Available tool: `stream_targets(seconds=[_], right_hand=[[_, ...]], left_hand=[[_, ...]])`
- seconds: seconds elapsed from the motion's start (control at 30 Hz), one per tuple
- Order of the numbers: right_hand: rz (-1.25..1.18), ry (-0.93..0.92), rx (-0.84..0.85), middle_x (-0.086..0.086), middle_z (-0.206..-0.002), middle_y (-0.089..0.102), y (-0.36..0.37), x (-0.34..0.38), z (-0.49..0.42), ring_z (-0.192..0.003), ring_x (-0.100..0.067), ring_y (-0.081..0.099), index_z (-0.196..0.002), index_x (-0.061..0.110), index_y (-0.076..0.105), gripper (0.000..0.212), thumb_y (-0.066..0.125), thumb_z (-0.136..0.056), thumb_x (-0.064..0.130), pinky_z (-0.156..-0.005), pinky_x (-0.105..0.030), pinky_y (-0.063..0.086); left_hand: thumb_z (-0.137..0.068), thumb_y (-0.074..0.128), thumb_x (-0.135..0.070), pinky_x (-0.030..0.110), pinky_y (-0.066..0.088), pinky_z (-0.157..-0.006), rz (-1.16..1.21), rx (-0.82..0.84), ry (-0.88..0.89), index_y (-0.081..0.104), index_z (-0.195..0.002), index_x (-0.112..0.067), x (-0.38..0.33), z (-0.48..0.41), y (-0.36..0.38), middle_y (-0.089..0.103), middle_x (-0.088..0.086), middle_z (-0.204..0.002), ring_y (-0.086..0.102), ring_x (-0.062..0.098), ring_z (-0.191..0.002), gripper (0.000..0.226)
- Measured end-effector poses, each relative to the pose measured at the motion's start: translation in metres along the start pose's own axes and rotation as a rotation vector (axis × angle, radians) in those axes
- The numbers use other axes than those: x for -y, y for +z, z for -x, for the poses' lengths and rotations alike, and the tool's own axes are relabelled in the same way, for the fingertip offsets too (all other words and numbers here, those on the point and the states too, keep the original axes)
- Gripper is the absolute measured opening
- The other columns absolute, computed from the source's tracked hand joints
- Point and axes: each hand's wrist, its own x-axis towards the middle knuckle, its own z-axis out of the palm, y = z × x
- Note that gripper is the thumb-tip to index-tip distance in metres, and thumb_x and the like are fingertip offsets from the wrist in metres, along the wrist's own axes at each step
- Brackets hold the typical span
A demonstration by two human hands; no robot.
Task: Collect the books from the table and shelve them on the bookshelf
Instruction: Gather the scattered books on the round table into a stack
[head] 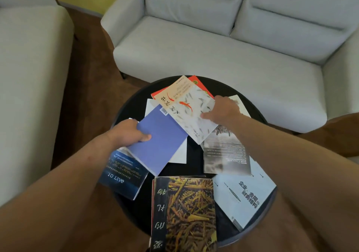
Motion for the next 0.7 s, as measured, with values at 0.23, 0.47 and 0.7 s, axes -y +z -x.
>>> stream_targets(seconds=[0.23,0.47,0.7], right_hand=[[-0.927,-0.001,0.185,-0.004,-0.114,0.074,-0.049,-0.010,0.065,-0.101,-0.025,0.072,-0.121,0.016,0.064,0.029,0.070,-0.094,0.025,-0.075,-0.036,0.059],[-1.445,0.200,0.162,-0.007,-0.117,0.076,-0.038,-0.065,0.189,-0.106,-0.032,0.073,-0.124,0.016,0.062,0.025,0.061,-0.100,0.018,-0.094,-0.053,0.056],[-1.488,0.364,0.230,-0.014,-0.112,0.076,0.009,-0.108,0.290,-0.102,-0.035,0.073,-0.123,0.011,0.060,0.024,0.060,-0.100,0.015,-0.088,-0.051,0.059]], left_hand=[[-0.093,0.066,-0.022,0.047,0.058,-0.083,0.636,-0.081,0.064,0.061,-0.116,-0.007,-0.012,0.048,-0.021,0.074,0.016,-0.108,0.074,0.032,-0.090,0.028],[-0.099,0.057,-0.020,0.044,0.056,-0.084,0.997,-0.287,0.062,0.062,-0.118,-0.008,-0.009,0.158,0.034,0.075,0.012,-0.107,0.072,0.033,-0.096,0.024],[-0.098,0.061,-0.021,0.047,0.058,-0.080,0.809,-0.196,-0.166,0.063,-0.111,-0.009,0.036,0.245,0.142,0.075,0.011,-0.106,0.073,0.032,-0.091,0.018]])
